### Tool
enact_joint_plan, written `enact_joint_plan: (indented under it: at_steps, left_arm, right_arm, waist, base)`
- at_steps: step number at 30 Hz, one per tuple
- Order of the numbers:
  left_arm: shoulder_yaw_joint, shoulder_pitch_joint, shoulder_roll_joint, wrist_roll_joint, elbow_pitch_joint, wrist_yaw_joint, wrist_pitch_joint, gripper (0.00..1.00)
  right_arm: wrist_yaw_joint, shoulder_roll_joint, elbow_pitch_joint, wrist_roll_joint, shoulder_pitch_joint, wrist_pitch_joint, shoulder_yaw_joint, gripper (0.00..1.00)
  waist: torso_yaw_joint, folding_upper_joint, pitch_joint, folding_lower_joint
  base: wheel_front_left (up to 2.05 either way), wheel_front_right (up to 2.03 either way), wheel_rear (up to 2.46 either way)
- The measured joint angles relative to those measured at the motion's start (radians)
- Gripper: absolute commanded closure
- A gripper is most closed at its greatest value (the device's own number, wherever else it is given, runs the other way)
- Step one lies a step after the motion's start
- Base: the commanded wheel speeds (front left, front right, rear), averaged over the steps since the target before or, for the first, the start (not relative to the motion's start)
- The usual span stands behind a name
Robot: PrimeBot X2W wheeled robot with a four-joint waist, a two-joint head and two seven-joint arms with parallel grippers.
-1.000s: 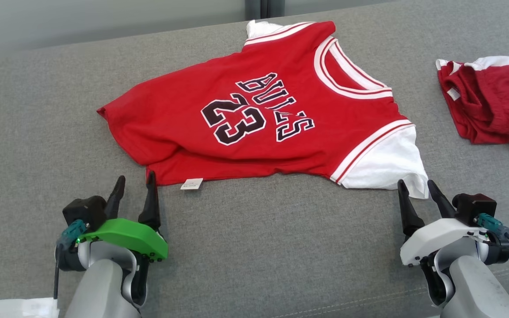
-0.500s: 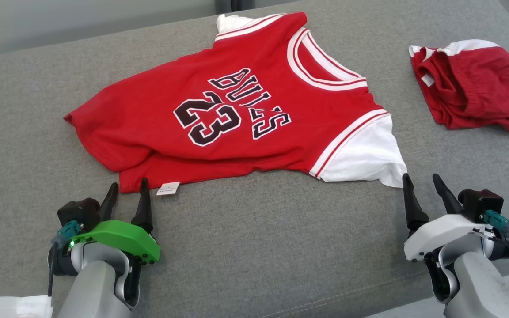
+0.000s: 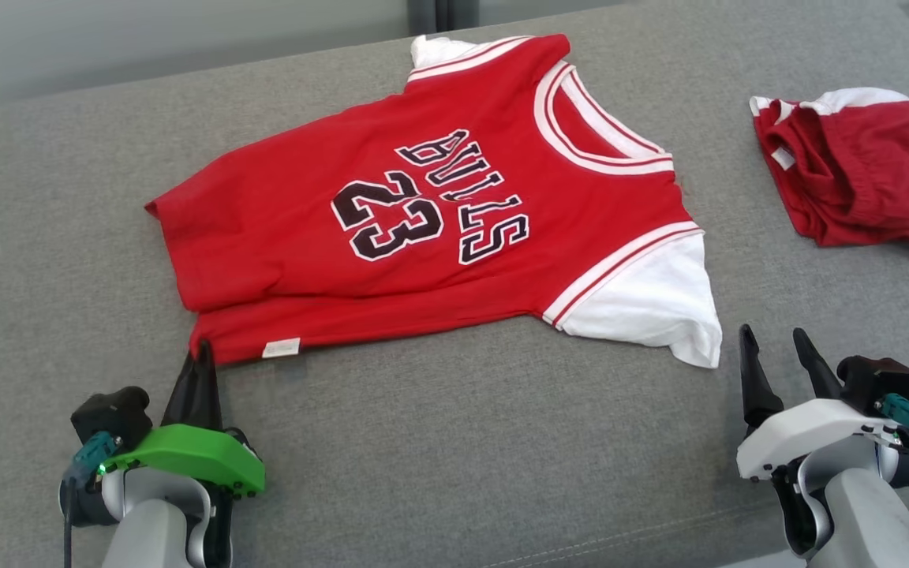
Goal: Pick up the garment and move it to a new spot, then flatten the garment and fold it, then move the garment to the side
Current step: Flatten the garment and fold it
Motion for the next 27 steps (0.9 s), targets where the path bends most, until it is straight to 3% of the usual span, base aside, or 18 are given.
enact_joint_plan:
  at_steps: [12,13,14,19,27]
  left_arm:
    - [0.001,0.108,-0.006,-0.003,-0.077,0.000,0.000,1.00]
    - [-0.004,0.110,-0.006,-0.014,-0.069,0.000,0.000,0.56]
    - [-0.007,0.112,-0.007,-0.017,-0.066,0.000,0.000,0.00]
    - [-0.004,0.114,-0.007,-0.008,-0.071,0.000,0.000,0.00]
    - [0.005,0.142,-0.007,0.045,-0.109,0.001,0.000,0.00]
  right_arm:
    - [0.000,0.015,0.020,0.000,0.021,0.000,0.007,0.00]
    - [0.000,0.015,0.021,0.000,0.021,0.000,0.012,0.00]
    - [0.000,0.015,0.022,0.001,0.021,0.000,0.014,0.00]
    - [0.000,0.016,0.011,0.001,0.028,0.000,0.031,0.00]
    - [0.000,0.023,-0.118,-0.038,0.075,0.000,0.042,0.00]
  waist:
    - [0.093,0.0000,-0.047,0.0000]
    - [0.097,0.0000,-0.050,0.0000]
    - [0.099,0.0000,-0.054,0.0000]
    - [0.098,0.0000,-0.072,0.0000]
    - [0.093,0.0000,-0.115,0.0000]
  base:
    - [0.00,0.00,0.00]
    - [0.00,0.00,0.00]
    - [0.00,0.00,0.00]
    - [0.00,0.00,0.00]
    - [0.00,0.00,0.00]
